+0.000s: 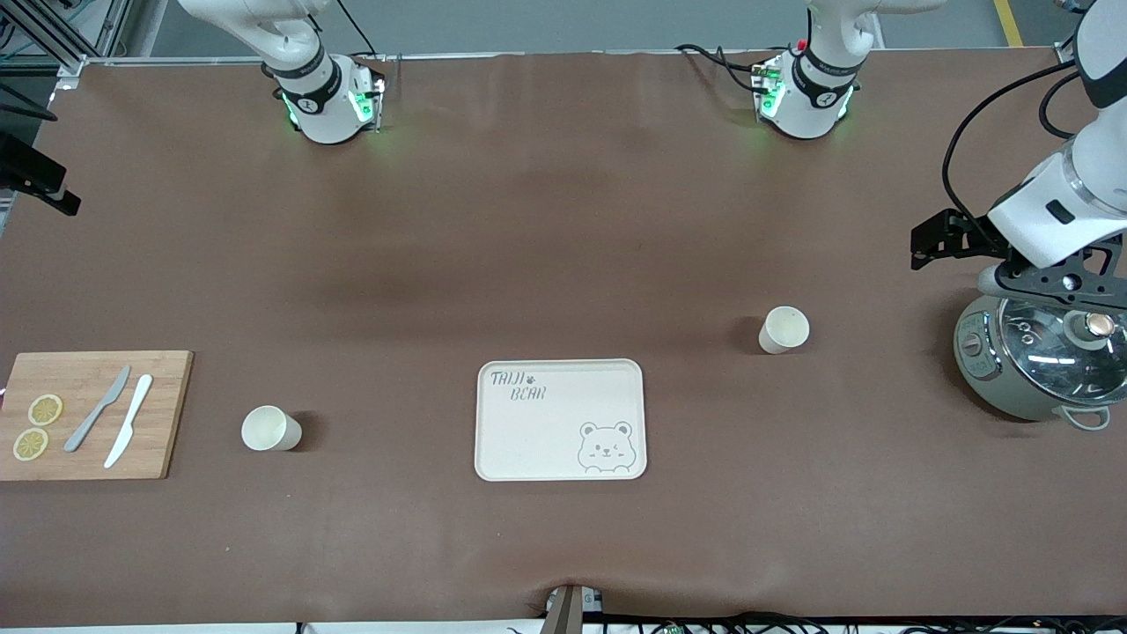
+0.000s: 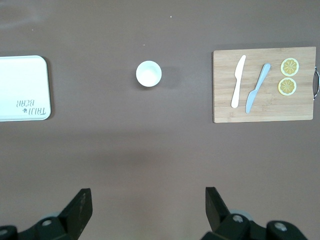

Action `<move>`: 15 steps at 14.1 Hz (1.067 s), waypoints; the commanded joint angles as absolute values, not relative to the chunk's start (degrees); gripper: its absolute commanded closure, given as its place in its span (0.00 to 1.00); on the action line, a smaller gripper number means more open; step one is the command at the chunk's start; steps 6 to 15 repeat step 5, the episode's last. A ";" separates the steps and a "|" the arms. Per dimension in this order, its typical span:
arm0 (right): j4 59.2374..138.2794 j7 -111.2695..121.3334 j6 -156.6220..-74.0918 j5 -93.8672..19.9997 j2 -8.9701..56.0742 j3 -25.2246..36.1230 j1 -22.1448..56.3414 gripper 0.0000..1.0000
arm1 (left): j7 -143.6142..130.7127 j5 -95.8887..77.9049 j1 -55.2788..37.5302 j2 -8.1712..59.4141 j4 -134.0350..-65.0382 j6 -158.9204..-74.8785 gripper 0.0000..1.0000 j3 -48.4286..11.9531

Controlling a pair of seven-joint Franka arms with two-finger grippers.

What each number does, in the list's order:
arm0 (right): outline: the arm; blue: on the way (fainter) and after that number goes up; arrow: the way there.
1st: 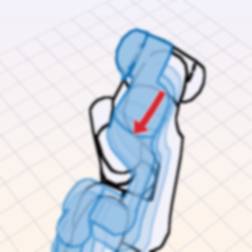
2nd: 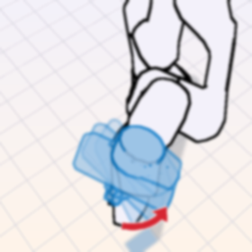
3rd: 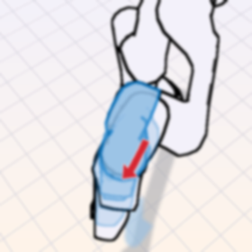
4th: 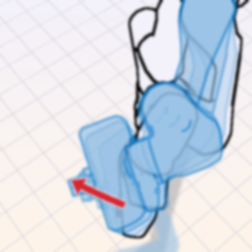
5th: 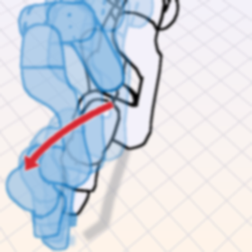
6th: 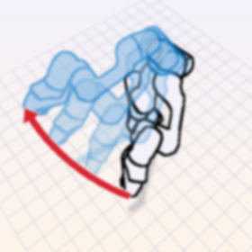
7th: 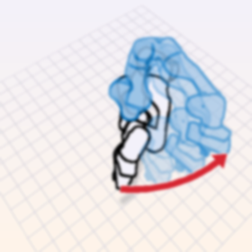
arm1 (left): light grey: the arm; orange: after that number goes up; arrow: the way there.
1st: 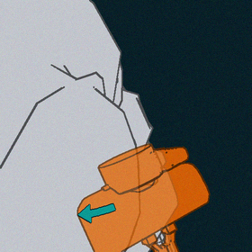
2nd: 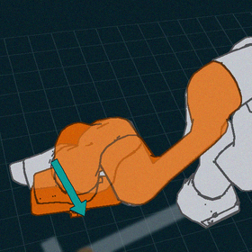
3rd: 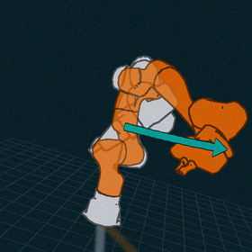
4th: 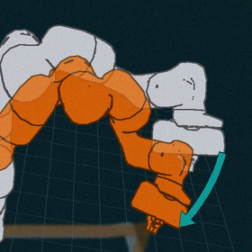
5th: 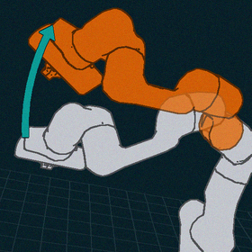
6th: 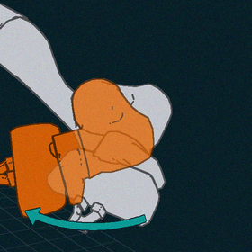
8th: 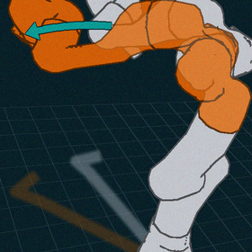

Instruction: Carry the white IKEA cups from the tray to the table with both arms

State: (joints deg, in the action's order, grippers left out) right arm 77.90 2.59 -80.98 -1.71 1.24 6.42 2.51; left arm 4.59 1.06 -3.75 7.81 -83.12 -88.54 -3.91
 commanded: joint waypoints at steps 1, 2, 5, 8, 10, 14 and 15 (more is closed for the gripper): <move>79.45 1.49 -81.56 -0.18 -0.09 5.98 3.25 0.00 | 3.69 2.11 -3.78 7.65 -83.06 -87.98 0.00 -4.22; 79.45 1.41 -81.56 0.35 -0.09 5.89 3.34 0.00 | 3.60 2.11 -3.78 7.65 -82.97 -87.98 0.00 -4.22; 77.44 1.50 -81.39 0.70 0.35 5.98 3.17 0.00 | 3.60 2.11 -3.87 8.00 -82.97 -87.98 0.00 -4.22; 77.44 1.50 -81.39 0.70 0.35 5.98 3.17 0.00 | 3.60 2.11 -3.87 8.00 -82.97 -87.98 0.00 -4.22; 77.44 1.50 -81.39 0.70 0.35 5.98 3.17 0.00 | 3.60 2.11 -3.87 8.00 -82.97 -87.98 0.00 -4.22; 77.44 1.50 -81.39 0.70 0.35 5.98 3.17 0.00 | 3.60 2.11 -3.87 8.00 -82.97 -87.98 0.00 -4.22; 77.44 1.50 -81.39 0.70 0.35 5.98 3.17 0.00 | 3.60 2.11 -3.87 8.00 -82.97 -87.98 0.00 -4.22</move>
